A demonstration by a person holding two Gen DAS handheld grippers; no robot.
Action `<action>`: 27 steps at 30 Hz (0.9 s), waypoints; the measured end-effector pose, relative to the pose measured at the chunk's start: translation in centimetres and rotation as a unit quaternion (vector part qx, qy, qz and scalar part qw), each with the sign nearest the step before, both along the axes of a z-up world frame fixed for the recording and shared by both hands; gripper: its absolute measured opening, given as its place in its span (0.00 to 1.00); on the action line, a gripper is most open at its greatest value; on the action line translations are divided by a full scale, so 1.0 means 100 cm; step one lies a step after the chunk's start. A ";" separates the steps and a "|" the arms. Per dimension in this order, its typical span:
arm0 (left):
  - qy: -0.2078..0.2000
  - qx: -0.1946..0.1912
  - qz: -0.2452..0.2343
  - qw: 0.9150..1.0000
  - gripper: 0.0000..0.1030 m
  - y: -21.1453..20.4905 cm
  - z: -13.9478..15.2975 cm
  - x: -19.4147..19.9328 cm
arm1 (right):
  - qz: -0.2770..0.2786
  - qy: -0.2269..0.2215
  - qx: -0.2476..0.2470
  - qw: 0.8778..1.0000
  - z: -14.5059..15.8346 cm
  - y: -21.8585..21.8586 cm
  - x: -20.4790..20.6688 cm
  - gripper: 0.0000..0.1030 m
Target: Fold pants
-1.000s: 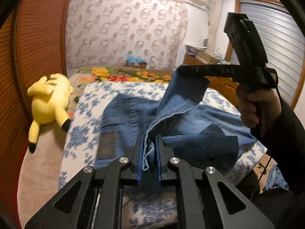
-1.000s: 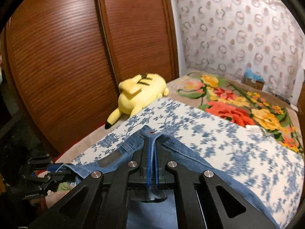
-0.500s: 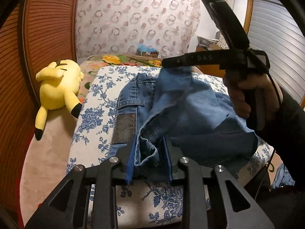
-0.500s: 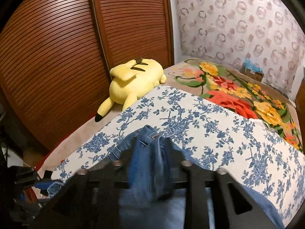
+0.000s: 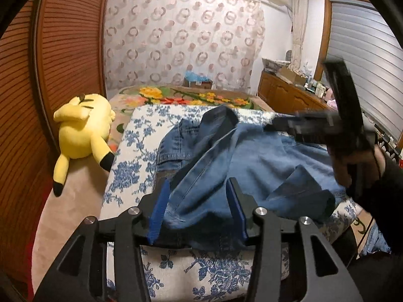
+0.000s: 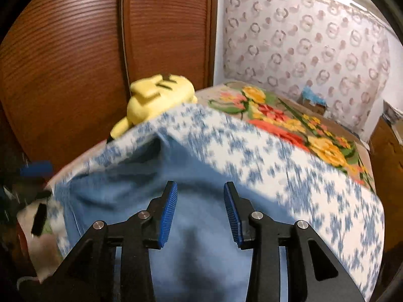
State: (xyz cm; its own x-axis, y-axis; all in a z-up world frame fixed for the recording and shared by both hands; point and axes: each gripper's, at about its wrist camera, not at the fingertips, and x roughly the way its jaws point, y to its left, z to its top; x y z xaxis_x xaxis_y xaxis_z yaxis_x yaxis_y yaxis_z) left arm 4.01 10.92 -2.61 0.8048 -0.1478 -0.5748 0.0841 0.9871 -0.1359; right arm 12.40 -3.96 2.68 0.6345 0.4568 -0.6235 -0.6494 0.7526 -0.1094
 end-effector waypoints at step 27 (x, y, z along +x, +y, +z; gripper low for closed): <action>0.089 0.005 0.042 0.995 0.45 0.021 -0.064 0.014 | -0.031 0.048 -0.024 0.998 -0.074 -0.025 -0.023 0.49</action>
State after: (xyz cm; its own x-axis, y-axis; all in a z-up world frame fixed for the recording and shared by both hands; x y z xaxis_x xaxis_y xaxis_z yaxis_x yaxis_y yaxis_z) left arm 5.37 13.00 -9.03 0.6991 -0.0785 -0.7107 -0.0223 0.9911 -0.1315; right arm 10.09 -6.45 -4.67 0.5972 0.3865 -0.7029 -0.6105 0.7873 -0.0858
